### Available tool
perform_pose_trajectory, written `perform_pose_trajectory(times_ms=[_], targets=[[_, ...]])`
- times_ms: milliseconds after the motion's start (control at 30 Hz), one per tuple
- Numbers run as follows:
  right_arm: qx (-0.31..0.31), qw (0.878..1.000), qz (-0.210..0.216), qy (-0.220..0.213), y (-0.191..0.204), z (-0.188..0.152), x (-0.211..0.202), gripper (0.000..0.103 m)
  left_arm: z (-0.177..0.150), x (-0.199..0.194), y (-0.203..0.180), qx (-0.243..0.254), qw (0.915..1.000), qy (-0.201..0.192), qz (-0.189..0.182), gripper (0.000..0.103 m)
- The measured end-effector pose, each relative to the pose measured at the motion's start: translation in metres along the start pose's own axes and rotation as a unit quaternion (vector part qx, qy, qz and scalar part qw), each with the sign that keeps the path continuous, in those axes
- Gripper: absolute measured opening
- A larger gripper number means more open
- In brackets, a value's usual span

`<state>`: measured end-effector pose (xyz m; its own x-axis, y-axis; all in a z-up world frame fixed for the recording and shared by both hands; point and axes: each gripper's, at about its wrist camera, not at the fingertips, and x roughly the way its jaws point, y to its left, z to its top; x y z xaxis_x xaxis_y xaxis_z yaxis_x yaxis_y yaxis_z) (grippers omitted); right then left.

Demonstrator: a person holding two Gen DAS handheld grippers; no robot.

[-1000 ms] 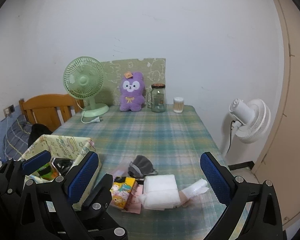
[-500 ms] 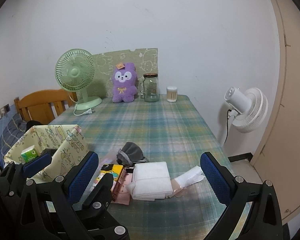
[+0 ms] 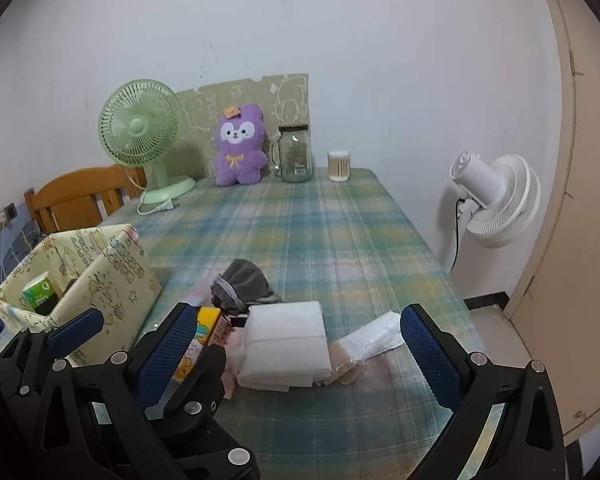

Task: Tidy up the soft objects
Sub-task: 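Grasp the cartoon snack box with the left tool while the right tool grasps the white towel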

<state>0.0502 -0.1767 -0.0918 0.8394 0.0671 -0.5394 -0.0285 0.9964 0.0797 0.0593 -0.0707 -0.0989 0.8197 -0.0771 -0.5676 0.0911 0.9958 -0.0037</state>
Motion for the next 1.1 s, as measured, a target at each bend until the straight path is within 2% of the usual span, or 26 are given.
perform_pose_trajectory(times_ms=[433, 600, 767, 1000, 1100], targets=[[-0.005, 0.999, 0.003, 0.043, -0.004, -0.014, 0.035, 0.103, -0.014, 0.031, 0.0, -0.004, 0.9991, 0.04, 0.009, 0.099], [-0.017, 0.998, 0.009, 0.056, 0.0, -0.018, 0.046, 0.103, -0.019, 0.036, 0.002, -0.012, 0.9986, 0.045, 0.025, 0.093], [-0.023, 0.998, 0.012, 0.065, 0.004, -0.02, 0.055, 0.103, -0.023, 0.039, 0.004, -0.023, 0.9979, 0.059, 0.011, 0.086], [-0.031, 0.996, 0.018, 0.084, 0.005, -0.02, 0.07, 0.103, -0.026, 0.043, 0.0, -0.022, 0.9975, 0.067, 0.008, 0.086], [-0.03, 0.995, 0.026, 0.094, 0.005, -0.021, 0.075, 0.097, -0.026, 0.046, 0.0, -0.021, 0.9973, 0.07, 0.01, 0.086]])
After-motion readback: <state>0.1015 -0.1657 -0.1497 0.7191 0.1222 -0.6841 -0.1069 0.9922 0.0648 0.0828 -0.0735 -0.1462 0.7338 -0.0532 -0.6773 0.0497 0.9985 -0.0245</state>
